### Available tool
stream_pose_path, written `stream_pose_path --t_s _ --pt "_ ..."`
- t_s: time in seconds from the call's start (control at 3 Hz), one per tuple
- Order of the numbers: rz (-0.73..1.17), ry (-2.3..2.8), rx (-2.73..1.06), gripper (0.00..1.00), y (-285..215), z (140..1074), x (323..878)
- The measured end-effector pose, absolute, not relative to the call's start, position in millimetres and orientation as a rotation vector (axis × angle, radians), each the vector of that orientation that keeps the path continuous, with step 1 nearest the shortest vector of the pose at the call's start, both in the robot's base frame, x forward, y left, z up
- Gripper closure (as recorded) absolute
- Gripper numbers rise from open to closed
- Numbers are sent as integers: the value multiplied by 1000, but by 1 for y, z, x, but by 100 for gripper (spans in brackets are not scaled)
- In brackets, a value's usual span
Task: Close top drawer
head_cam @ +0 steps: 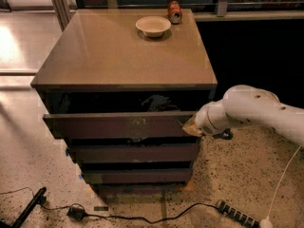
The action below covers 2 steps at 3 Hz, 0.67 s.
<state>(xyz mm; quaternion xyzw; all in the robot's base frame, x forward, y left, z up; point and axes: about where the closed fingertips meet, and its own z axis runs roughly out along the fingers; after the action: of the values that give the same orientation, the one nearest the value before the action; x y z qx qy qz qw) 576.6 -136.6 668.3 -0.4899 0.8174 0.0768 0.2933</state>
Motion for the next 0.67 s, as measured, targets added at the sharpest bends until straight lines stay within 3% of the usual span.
stream_pose_path --t_s 0.67 --pt "194 2143 -1248 100 -123 661 617"
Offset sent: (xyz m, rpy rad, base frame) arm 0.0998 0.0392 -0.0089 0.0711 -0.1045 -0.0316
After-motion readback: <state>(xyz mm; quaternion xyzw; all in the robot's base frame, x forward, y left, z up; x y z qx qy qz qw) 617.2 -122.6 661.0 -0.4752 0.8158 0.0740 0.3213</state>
